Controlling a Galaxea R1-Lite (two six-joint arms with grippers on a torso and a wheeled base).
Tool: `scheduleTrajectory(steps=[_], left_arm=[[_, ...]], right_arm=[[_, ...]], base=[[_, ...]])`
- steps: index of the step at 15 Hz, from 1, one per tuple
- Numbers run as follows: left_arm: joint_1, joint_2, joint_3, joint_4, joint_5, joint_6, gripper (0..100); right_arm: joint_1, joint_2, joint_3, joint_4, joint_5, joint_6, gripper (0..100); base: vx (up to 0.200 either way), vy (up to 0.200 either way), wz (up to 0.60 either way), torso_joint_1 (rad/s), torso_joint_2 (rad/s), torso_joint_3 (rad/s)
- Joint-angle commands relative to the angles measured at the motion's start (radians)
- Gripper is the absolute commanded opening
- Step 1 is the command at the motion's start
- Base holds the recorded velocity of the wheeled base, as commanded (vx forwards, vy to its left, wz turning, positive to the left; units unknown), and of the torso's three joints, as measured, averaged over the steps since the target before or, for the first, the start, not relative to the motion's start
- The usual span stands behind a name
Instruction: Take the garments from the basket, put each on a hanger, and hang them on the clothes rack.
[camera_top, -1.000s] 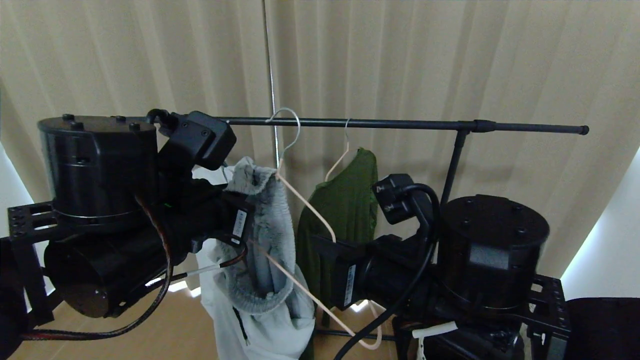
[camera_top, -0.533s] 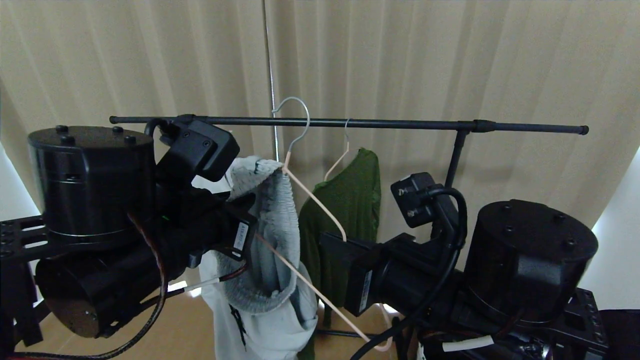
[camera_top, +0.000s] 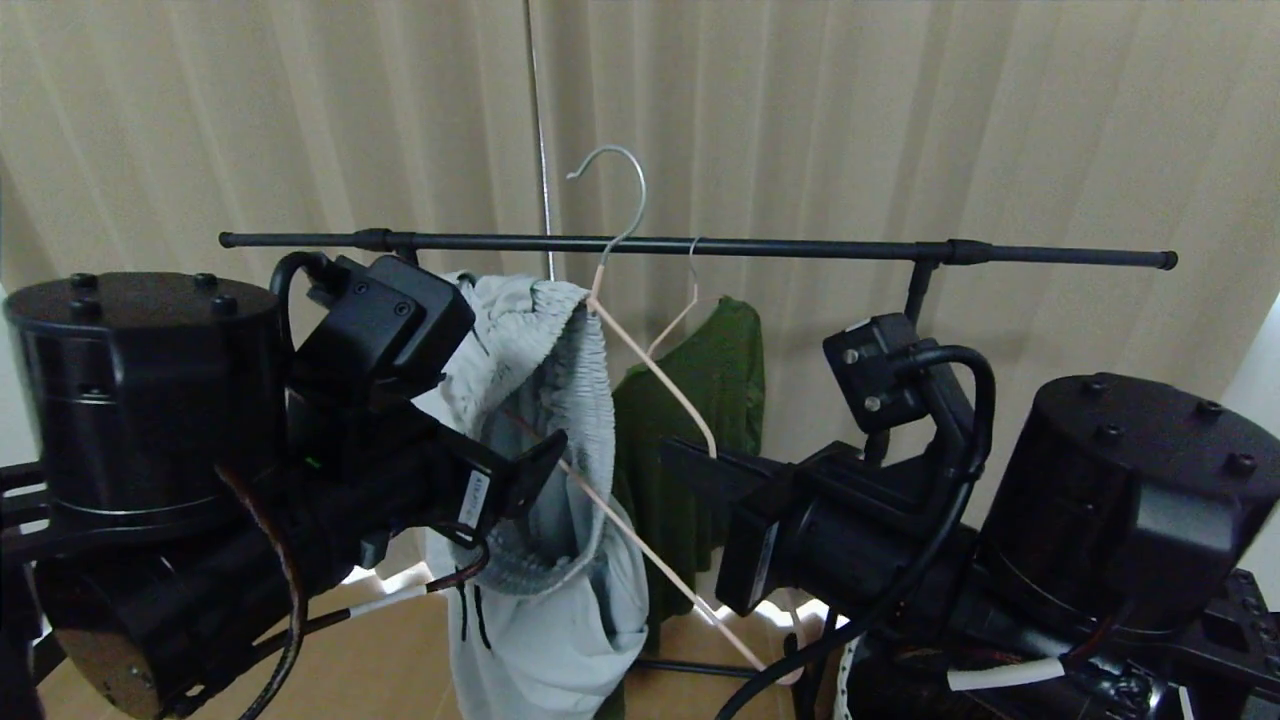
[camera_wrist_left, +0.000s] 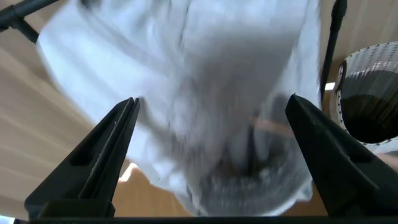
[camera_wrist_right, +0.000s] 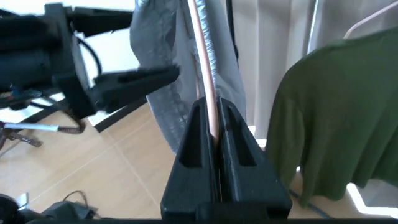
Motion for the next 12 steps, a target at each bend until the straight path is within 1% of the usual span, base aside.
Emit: scheduleTrajectory(steps=[1, 2, 3, 4, 5, 6, 8, 10, 11, 12], left_arm=[[-0.007, -0.050, 0.046, 0.000, 0.001, 0.007, 100], [-0.007, -0.071, 0.061, -0.002, 0.001, 0.012, 100], [0.002, -0.109, 0.073, -0.002, -0.001, 0.016, 100], [0.013, -0.132, 0.078, -0.002, -0.001, 0.025, 100], [0.030, -0.154, 0.083, 0.000, -0.001, 0.033, 100], [0.053, -0.185, 0.095, 0.000, -0.001, 0.052, 100], [0.061, -0.217, 0.098, 0.000, -0.001, 0.076, 100], [0.070, -0.220, 0.090, -0.002, -0.001, 0.128, 100], [0.074, -0.214, 0.081, -0.002, -0.002, 0.148, 100], [0.085, -0.205, 0.070, -0.002, -0.059, 0.170, 100]], right_arm=[[-0.035, -0.027, -0.001, 0.001, 0.007, -0.029, 0], [-0.055, -0.042, 0.001, 0.009, 0.031, -0.052, 0], [-0.089, -0.065, 0.001, 0.023, 0.050, -0.093, 0], [-0.109, -0.081, -0.001, 0.047, 0.050, -0.118, 0], [-0.127, -0.096, -0.001, 0.077, 0.052, -0.129, 0], [-0.156, -0.130, 0.007, 0.135, 0.072, -0.132, 0], [-0.201, -0.179, 0.034, 0.170, 0.139, -0.141, 0], [-0.236, -0.246, 0.068, 0.221, 0.212, -0.175, 0], [-0.239, -0.274, 0.085, 0.230, 0.248, -0.175, 0], [-0.240, -0.303, 0.103, 0.235, 0.281, -0.176, 0]], base=[[0.000, 0.000, 0.00, 0.000, 0.00, 0.000], [0.000, 0.000, 0.00, 0.000, 0.00, 0.000], [0.000, 0.000, 0.00, 0.000, 0.00, 0.000], [0.000, 0.000, 0.00, 0.000, 0.00, 0.000], [0.000, 0.000, 0.00, 0.000, 0.00, 0.000], [0.000, 0.000, 0.00, 0.000, 0.00, 0.000], [0.000, 0.000, 0.00, 0.000, 0.00, 0.000], [0.000, 0.000, 0.00, 0.000, 0.00, 0.000], [0.000, 0.000, 0.00, 0.000, 0.00, 0.000], [0.000, 0.000, 0.00, 0.000, 0.00, 0.000]])
